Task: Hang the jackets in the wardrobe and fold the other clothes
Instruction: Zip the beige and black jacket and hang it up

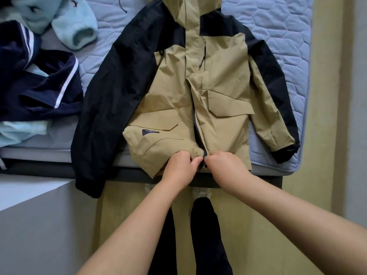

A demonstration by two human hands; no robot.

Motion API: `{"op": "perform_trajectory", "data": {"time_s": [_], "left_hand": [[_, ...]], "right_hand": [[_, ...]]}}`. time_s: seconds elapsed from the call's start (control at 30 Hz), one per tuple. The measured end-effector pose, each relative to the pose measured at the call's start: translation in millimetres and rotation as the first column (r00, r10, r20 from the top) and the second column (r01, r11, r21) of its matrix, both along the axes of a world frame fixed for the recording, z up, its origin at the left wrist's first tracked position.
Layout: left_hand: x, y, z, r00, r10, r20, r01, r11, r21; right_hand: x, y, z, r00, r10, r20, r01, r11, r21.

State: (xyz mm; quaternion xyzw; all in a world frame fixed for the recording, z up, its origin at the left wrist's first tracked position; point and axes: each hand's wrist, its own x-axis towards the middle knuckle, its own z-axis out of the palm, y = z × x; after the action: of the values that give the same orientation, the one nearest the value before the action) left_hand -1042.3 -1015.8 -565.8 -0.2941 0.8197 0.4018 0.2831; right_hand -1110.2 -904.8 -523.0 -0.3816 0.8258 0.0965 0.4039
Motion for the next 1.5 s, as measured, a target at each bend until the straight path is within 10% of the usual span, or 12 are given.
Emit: {"op": "perform_trajectory", "data": {"time_s": [0.3,0.53,0.87,1.27,1.43,1.5], "left_hand": [[10,-11,-7,0.990,0.057,0.126,-0.062,0.997,0.035],[2,-20,-8,0.955,0.294,0.023,-0.295,0.956,0.006],[6,1,-8,0.692,0.663,0.287,-0.720,0.662,0.208],[46,-1,-8,0.867,0.471,0.161,-0.483,0.874,0.047],[31,-21,4,0.667,0.511,0.542,-0.709,0.659,0.252],[23,-33,19,0.625,0.222,0.749,-0.702,0.580,0.414]], "right_hand": [[-33,-22,-4,0.759,0.646,-0.079,-0.647,0.762,0.007],[-63,-54,-15,0.652,0.743,-0.150,-0.743,0.666,0.066],[-65,-49,-20,0.686,0.727,0.017,-0.727,0.686,-0.027],[-111,-68,-25,0.761,0.607,-0.230,-0.586,0.795,0.158],[-112,-73,-21,0.778,0.597,-0.194,-0.580,0.802,0.140],[-108,-71,-18,0.785,0.593,-0.178,-0.580,0.805,0.123]]}}
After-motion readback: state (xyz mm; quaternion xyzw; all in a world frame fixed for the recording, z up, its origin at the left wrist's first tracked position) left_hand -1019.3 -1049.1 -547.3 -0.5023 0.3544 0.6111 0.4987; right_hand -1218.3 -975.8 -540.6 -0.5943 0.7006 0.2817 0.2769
